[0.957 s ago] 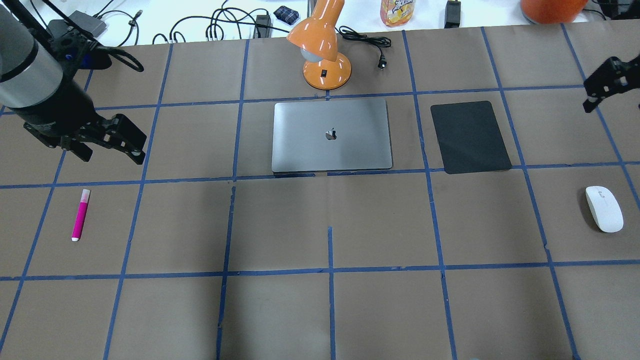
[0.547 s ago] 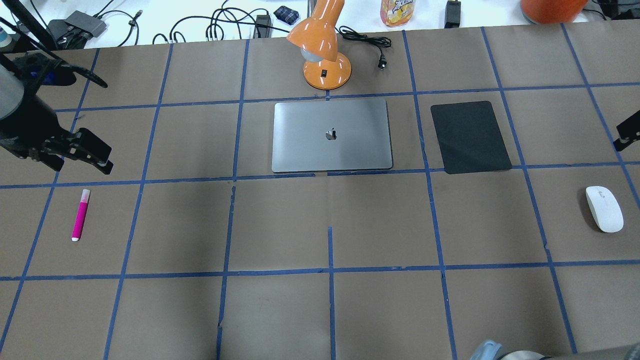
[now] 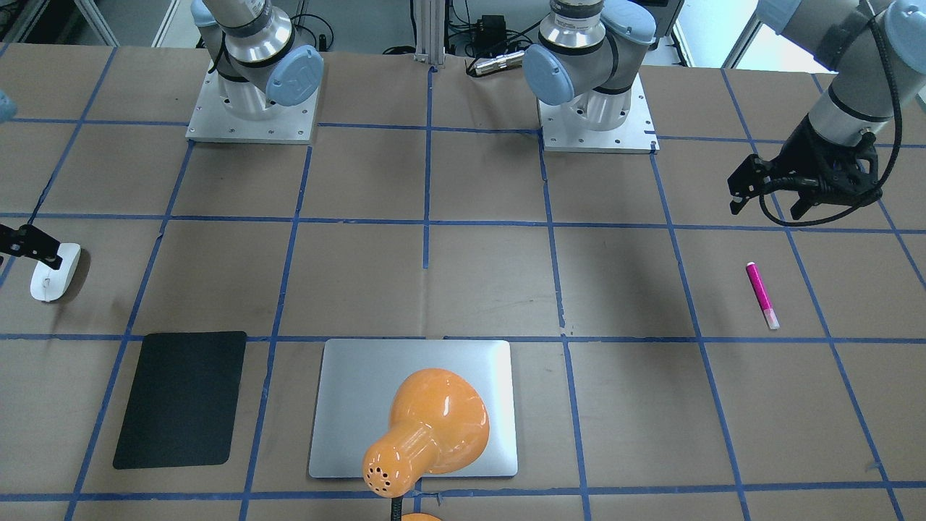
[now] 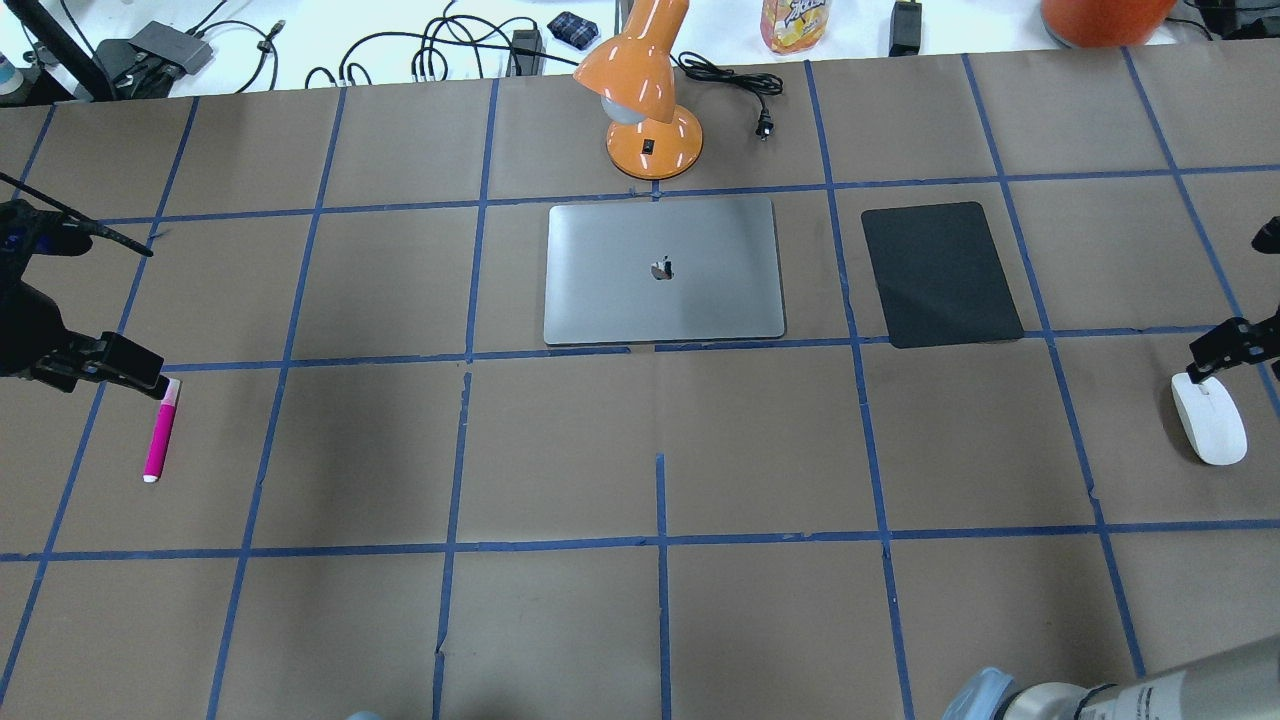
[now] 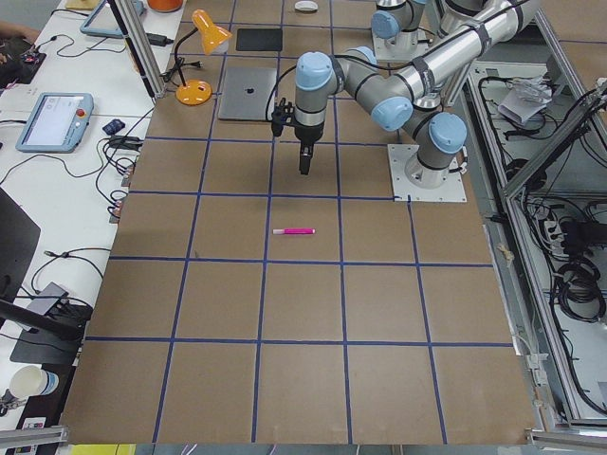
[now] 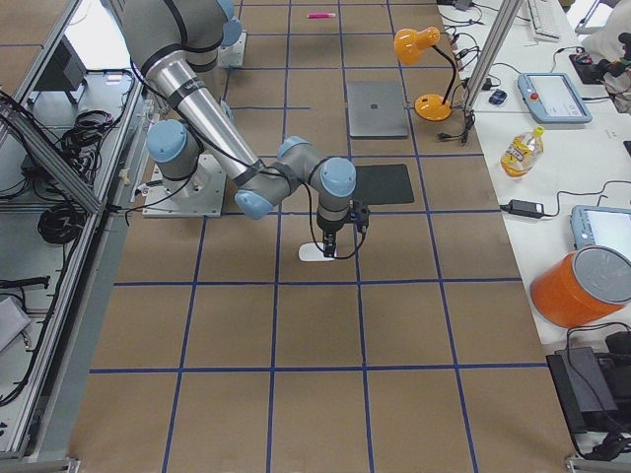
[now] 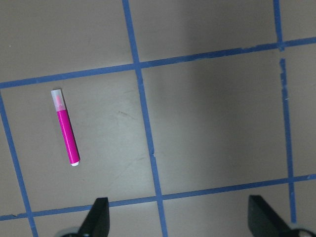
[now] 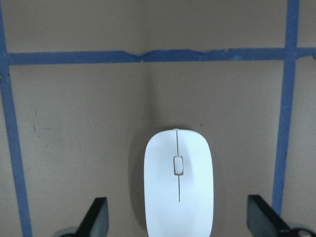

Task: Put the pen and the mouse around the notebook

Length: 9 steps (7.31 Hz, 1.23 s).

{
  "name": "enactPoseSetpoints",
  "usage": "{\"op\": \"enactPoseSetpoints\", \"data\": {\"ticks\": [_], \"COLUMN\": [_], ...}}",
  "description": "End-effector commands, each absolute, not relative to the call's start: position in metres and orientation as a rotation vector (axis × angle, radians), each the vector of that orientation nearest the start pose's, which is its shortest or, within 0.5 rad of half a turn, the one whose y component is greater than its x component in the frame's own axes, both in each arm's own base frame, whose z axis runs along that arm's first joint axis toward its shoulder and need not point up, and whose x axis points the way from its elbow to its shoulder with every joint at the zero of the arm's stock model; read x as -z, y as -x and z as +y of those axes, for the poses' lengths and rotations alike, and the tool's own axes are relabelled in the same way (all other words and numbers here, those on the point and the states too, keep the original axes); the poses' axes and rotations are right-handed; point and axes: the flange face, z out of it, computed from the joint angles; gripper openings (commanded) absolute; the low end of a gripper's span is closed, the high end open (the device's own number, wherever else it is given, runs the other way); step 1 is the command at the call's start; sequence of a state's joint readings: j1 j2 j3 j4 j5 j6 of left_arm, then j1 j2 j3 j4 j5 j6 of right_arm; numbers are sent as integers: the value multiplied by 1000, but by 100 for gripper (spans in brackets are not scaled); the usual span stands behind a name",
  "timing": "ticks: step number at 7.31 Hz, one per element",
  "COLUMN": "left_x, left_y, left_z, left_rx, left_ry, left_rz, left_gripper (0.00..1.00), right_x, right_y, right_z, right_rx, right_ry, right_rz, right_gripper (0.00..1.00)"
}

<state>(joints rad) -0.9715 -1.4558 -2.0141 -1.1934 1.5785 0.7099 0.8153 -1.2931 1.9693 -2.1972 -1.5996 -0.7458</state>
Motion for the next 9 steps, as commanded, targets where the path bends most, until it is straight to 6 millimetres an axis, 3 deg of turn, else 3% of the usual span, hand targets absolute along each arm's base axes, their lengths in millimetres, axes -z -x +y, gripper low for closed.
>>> {"op": "enactPoseSetpoints", "data": {"ticks": [1,4,5,6,7,9], "left_x": [-348,-315,-306,-295,-276,-254], "left_y": [-149,-190,-201,-221,-238,-256], "left_z": [-419,-415,-417,-412,-408,-421], "left_rx": [48,-38,-45,-65,-109,-72], "left_ry": [-216,-100,-78,-18,45,66], "left_rz": [3095,3152,3153,3169,3199,3189], "left_gripper": [100,100,100,100,100,100], "right_x": [-187,-171,-171,-171,-171,-175], "right_y": [261,265,266,265,265,265], "right_z": [-457,-460,-461,-461,-461,-461], "right_rx": [-178,-177,-165,-165,-165,-162], "right_ry": [-7,-10,-8,-8,-8,-10], "right_rz": [3110,3118,3124,3121,3119,3119], "right_gripper": [100,100,88,68,57,54]}}
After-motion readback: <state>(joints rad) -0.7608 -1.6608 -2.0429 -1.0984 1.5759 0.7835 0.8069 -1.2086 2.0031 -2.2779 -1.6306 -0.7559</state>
